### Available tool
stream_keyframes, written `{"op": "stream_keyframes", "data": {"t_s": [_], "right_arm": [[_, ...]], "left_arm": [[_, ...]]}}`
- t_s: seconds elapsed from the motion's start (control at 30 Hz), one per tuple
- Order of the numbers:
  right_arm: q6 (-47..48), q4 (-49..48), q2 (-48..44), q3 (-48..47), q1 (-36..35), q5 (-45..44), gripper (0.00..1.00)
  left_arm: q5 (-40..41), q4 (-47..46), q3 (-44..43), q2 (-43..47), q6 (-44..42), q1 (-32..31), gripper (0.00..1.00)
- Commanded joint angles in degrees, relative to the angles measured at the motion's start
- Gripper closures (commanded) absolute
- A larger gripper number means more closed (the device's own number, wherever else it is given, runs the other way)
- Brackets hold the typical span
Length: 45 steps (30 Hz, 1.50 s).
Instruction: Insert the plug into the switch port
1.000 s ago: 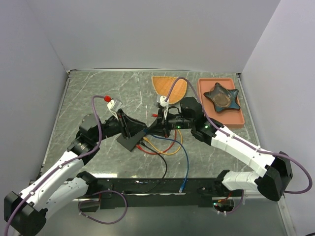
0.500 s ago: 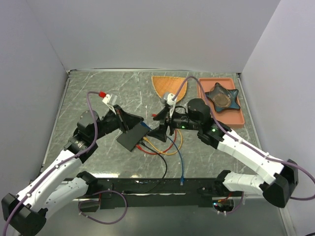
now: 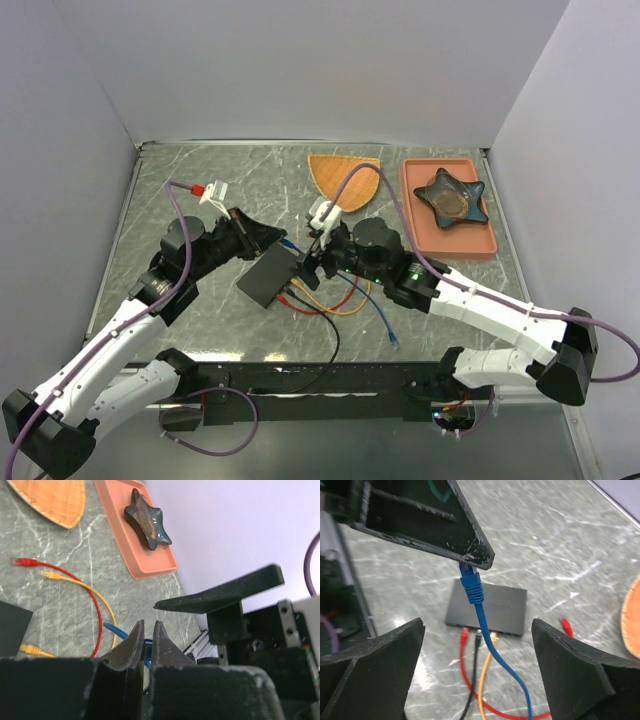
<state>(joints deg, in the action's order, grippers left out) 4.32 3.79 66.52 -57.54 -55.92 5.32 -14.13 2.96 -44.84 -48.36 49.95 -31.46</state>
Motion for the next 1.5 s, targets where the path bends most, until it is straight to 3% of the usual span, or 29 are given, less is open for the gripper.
{"op": "stream_keyframes", "data": {"t_s": [0.0, 0.2, 0.23, 0.37, 0.4, 0.6, 1.07, 1.13, 1.17, 1.27, 1.47], "right_arm": [[4.3, -5.4, 0.8, -2.8, -3.0, -11.5, 0.08], [5.5, -7.1, 3.9, -4.0, -4.2, -12.0, 0.14], [5.8, -7.1, 4.2, -4.4, -4.4, -11.8, 0.21], [6.1, -7.4, 5.8, -5.2, -4.5, -12.5, 0.28], [6.1, -7.4, 6.3, -5.3, -4.6, -12.6, 0.36], [5.9, -7.7, 7.1, -5.7, -4.7, -12.8, 0.52], [5.3, -9.4, 5.6, -4.6, -5.0, -12.6, 0.53], [4.9, -9.5, 5.6, -4.5, -5.0, -12.8, 0.68], [4.9, -9.4, 5.6, -4.5, -5.0, -13.1, 0.82], [4.8, -9.2, 5.7, -4.7, -5.0, -13.4, 1.00], [5.1, -9.5, 5.5, -4.4, -5.1, -14.4, 1.00]], "left_arm": [[2.3, 1.1, -2.8, 1.6, 2.7, 0.2, 0.99], [2.3, 1.3, -3.3, 1.3, 2.3, 0.1, 0.99], [1.8, 1.0, -3.2, 1.3, 2.3, 0.1, 0.99], [1.7, 0.7, -2.9, 1.2, 2.3, 0.1, 0.99], [1.6, 0.7, -3.0, 1.2, 2.3, 0.1, 0.99], [1.3, 0.8, -3.1, 1.3, 2.0, 0.1, 0.99], [0.9, 0.7, -2.8, 0.4, 1.6, 0.1, 0.99], [1.0, 0.6, -2.8, 0.5, 1.6, 0.1, 0.99], [1.1, 0.9, -2.8, 0.4, 1.5, 0.1, 0.99], [1.4, 1.1, -2.8, 0.5, 1.3, 0.1, 0.99], [1.7, 1.5, -2.7, 0.1, 0.8, 0.1, 0.97]]}}
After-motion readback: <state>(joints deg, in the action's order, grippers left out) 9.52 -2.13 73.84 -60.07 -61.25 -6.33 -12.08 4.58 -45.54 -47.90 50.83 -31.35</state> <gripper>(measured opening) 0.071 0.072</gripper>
